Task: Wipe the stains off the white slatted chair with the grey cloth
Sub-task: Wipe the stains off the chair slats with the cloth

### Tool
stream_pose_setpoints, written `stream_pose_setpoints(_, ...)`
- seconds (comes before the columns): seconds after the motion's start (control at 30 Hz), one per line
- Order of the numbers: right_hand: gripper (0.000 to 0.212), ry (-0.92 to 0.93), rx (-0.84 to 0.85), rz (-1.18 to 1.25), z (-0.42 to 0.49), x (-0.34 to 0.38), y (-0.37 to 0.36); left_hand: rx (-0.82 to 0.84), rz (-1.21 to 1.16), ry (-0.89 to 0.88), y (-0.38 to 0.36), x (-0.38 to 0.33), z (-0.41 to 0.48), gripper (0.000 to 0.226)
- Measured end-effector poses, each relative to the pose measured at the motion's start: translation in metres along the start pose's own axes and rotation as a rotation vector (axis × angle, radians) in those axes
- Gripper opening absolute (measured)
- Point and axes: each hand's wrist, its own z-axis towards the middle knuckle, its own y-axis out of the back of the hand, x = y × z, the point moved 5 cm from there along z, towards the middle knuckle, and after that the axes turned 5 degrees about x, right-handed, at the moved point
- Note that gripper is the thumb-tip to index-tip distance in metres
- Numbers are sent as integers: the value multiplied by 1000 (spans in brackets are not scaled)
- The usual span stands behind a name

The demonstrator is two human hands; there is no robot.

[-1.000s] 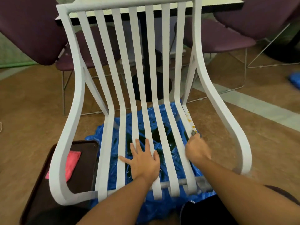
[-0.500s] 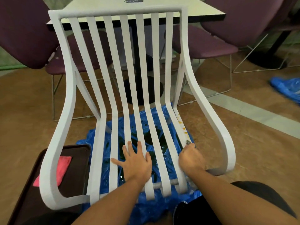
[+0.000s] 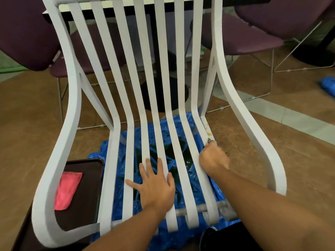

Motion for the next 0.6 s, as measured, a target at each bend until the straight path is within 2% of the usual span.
stream_pose_setpoints(0.1,30,-30,-14,89,17,10,3,-3,-11,5,-1,1,1,63)
stream_pose_setpoints(0.6,34,62,-18,62,109,67,13,22,23,14,-5,1,7,65)
